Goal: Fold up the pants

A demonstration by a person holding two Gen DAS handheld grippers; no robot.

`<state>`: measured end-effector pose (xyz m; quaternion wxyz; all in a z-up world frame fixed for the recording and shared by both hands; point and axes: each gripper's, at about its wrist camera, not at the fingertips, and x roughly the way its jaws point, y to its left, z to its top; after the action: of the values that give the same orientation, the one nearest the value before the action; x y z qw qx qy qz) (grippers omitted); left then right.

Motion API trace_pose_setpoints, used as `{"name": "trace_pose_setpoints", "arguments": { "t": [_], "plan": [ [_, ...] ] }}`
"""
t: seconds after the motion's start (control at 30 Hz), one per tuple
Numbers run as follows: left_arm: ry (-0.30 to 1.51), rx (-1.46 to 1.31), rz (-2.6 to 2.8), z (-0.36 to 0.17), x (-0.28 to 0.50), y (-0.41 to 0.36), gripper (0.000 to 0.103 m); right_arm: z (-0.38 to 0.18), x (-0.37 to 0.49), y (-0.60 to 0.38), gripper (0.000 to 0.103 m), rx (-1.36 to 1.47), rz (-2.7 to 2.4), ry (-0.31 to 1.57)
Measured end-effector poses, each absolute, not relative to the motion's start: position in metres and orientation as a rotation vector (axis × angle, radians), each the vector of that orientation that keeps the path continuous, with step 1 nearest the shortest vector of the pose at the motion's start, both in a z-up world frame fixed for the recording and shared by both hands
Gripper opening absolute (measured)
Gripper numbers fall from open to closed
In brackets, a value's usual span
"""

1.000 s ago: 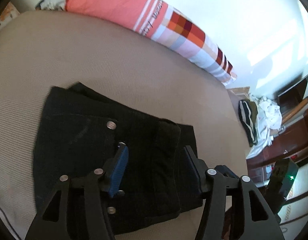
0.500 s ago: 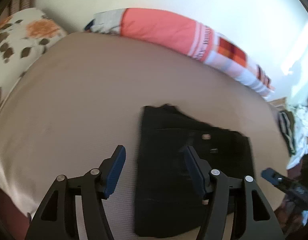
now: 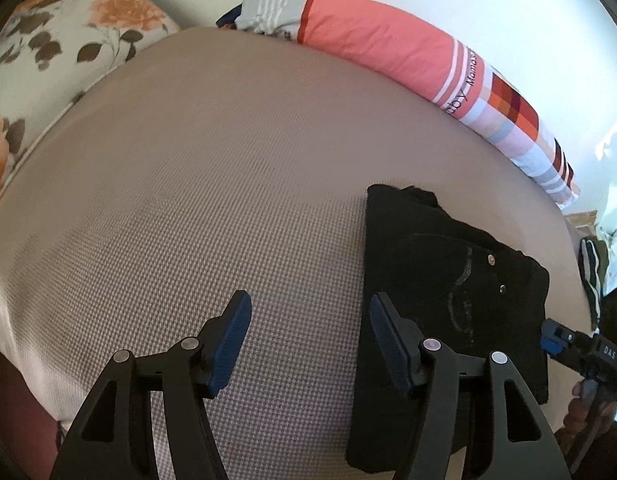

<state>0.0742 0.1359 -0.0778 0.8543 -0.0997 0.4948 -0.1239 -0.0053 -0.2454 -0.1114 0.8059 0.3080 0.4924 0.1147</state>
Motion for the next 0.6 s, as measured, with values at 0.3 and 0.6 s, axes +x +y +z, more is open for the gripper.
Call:
{"name": "trace_pose_setpoints", "arguments": {
  "t": [0.3, 0.6],
  "plan": [
    [1.082, -0.208, -0.239, -0.089, 0.080, 0.135, 0.062, -0.125, 0.031, -0.240, 0.048, 0.692, 0.358, 1.048],
    [1.092, -0.189, -0.252, -0.091, 0.083, 0.118, 0.062, -0.100, 0.034, -0.229, 0.011, 0.698, 0.386, 0.995]
  ]
}}
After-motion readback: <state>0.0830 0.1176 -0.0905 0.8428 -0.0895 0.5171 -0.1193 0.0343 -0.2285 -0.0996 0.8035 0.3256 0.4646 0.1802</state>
